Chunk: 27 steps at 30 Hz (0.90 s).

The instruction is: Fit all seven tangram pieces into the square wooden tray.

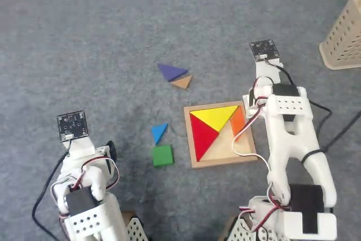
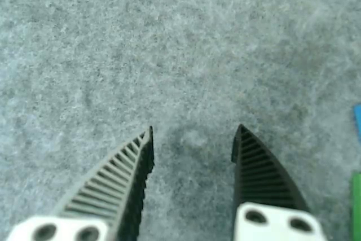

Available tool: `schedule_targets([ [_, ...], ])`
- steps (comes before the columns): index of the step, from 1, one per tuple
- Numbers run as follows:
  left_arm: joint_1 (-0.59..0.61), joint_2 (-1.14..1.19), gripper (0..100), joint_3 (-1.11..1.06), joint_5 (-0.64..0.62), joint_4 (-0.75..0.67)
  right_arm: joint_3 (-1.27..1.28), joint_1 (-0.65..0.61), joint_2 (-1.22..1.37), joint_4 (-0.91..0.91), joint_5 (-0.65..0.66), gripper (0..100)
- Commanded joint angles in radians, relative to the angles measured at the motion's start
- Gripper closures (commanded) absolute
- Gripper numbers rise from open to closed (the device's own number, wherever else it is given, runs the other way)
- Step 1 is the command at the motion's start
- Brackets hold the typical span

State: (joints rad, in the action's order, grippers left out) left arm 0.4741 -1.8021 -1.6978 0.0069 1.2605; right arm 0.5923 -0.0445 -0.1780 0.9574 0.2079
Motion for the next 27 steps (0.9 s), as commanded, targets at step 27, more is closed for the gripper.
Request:
schedule_targets([
  [27, 0.005, -0.02, 78, 0.013, 0.006, 0.003, -0.804, -0.49, 0.746, -0.565, 0.012, 81.9],
])
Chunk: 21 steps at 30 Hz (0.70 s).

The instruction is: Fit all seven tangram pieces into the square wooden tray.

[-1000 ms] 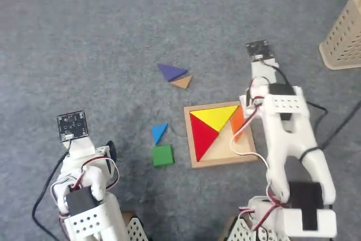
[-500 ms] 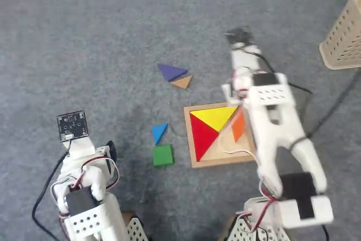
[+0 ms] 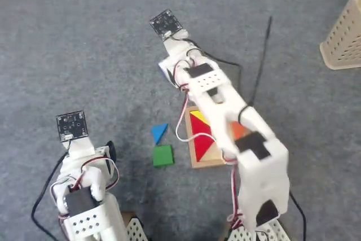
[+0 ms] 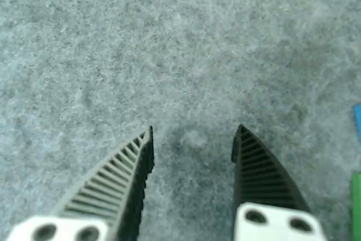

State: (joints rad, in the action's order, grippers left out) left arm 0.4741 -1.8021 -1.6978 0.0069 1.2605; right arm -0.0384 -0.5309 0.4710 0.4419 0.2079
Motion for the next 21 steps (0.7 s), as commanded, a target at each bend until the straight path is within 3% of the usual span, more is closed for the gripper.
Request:
schedule_targets([
  [1, 0.005, -0.02, 78, 0.013, 0.006, 0.003, -0.206, -0.001, 0.137, -0.05, 0.012, 81.9],
  [7, 0.005, -0.02, 78, 0.013, 0.006, 0.003, -0.331, 0.015, 0.295, -0.061, 0.009, 82.7],
  [11, 0.005, -0.02, 78, 0.013, 0.006, 0.003, -0.345, 0.03, 0.325, -0.044, 0.011, 91.3],
  [16, 0.005, -0.02, 78, 0.013, 0.006, 0.003, -0.345, 0.024, 0.329, 0.105, 0.006, 95.1],
  [21, 0.005, -0.02, 78, 0.013, 0.006, 0.003, -0.35, 0.036, 0.326, 0.314, -0.15, 94.6],
])
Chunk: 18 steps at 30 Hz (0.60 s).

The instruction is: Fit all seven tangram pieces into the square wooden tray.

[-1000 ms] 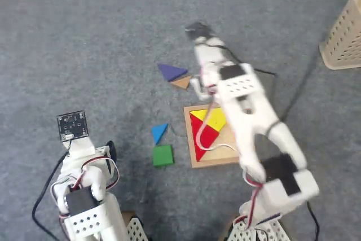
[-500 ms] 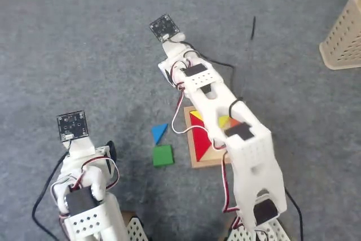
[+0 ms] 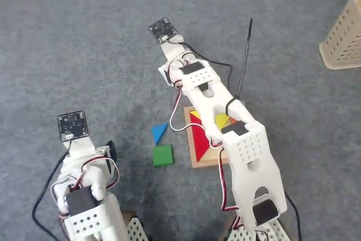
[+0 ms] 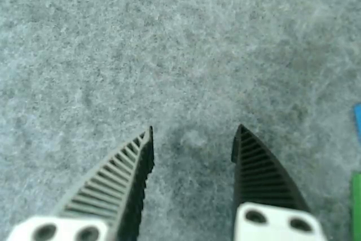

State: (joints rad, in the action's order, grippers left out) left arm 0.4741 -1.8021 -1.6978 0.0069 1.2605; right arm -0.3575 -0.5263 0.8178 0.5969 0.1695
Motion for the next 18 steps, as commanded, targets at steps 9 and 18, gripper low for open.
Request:
schedule_targets([
  [9, 0.005, -0.02, 78, 0.013, 0.006, 0.003, -0.026, 0.025, -0.136, 0.496, -0.304, 94.8],
  [18, 0.005, -0.02, 78, 0.013, 0.006, 0.003, -0.026, 0.005, -0.236, 0.773, -0.21, 95.0],
])
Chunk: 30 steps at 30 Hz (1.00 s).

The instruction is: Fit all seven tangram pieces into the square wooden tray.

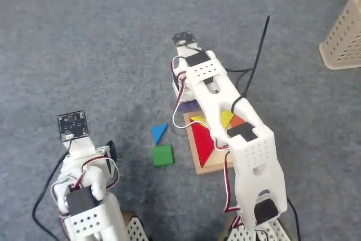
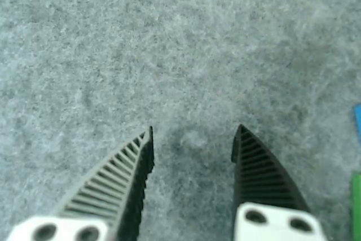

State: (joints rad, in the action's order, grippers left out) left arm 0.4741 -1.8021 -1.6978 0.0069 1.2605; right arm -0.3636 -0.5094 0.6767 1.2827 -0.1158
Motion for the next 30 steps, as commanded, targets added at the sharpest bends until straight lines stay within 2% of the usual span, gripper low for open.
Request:
schedule_targets([
  [1, 0.005, -0.02, 78, 0.013, 0.006, 0.003, -0.02, -0.015, -0.101, 0.097, 0.104, 95.0],
  [10, 0.005, -0.02, 78, 0.013, 0.006, 0.003, -0.02, -0.008, -0.295, 0.139, 0.129, 95.0],
  [17, 0.005, -0.02, 78, 0.013, 0.006, 0.003, -0.02, 0.065, -0.417, 0.3, 0.138, 95.0],
  [22, 0.005, -0.02, 78, 0.013, 0.006, 0.003, 0.078, 0.101, -0.496, 0.331, 0.245, 98.7],
  [25, 0.005, -0.02, 78, 0.013, 0.006, 0.003, 0.301, 0.09, -0.625, 0.209, 0.249, 99.1],
  [30, 0.005, -0.02, 78, 0.013, 0.006, 0.003, 0.778, 0.071, -0.874, -0.12, 0.269, 99.1],
])
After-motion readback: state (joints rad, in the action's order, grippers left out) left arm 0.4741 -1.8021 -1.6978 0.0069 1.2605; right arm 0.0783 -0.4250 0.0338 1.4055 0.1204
